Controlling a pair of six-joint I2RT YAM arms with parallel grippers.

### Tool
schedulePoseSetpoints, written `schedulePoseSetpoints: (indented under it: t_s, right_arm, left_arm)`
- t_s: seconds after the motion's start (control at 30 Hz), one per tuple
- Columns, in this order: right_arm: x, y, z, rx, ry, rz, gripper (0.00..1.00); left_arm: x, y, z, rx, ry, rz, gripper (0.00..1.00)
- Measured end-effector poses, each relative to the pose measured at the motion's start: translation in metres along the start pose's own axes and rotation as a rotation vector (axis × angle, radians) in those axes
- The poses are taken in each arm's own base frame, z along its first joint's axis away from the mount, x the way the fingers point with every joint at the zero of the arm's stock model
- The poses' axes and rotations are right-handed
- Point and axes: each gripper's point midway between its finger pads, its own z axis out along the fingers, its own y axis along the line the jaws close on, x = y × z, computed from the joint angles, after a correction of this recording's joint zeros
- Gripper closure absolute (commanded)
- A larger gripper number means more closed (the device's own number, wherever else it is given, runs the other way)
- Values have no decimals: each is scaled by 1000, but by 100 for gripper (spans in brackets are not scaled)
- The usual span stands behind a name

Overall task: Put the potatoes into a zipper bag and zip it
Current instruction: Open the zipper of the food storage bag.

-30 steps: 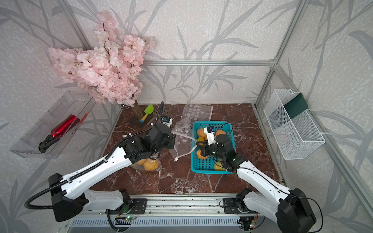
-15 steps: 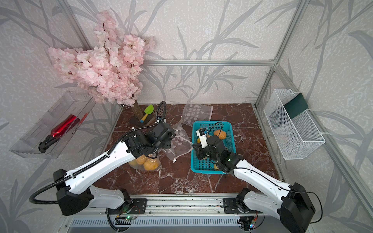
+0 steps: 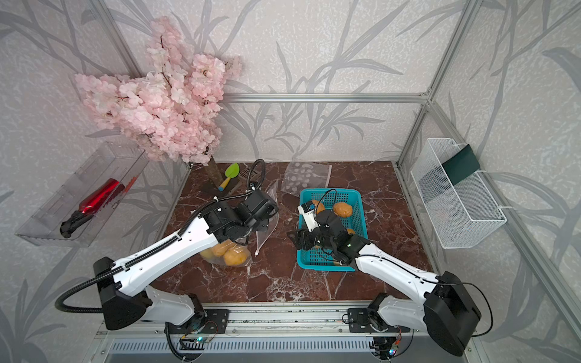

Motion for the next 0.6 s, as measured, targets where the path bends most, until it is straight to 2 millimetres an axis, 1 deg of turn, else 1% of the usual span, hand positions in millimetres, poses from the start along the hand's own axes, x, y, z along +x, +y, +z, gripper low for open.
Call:
schedulePoseSetpoints:
  t_s: [0.1,0.23,0.3,0.37,0.47,0.53,0.6]
  right_arm:
    - [-7,12,-6,-34,-29,-15,16]
    - [-17,34,-11,-71,-61,-54,9]
    - [-27,41,-10,-75,-80,-69,7]
    - [-39,44,-7,-65,-99,-78,7]
    - [-54,39,7,-14,-105,-78,9]
    - [-59,30,20,42,-92,-76,14]
    - [-59,18,35,106,-68,-75,20]
  left_arm:
    - [2,-1,4,-9,8,7,100]
    - [6,-5,13,-23,27,23,100]
    - [7,-7,15,-22,34,27,100]
    - [7,-9,16,-17,37,29,100]
    - [6,-11,16,-10,39,29,100]
    - [5,-12,15,-5,38,28,100]
    - [4,-12,12,0,38,23,100]
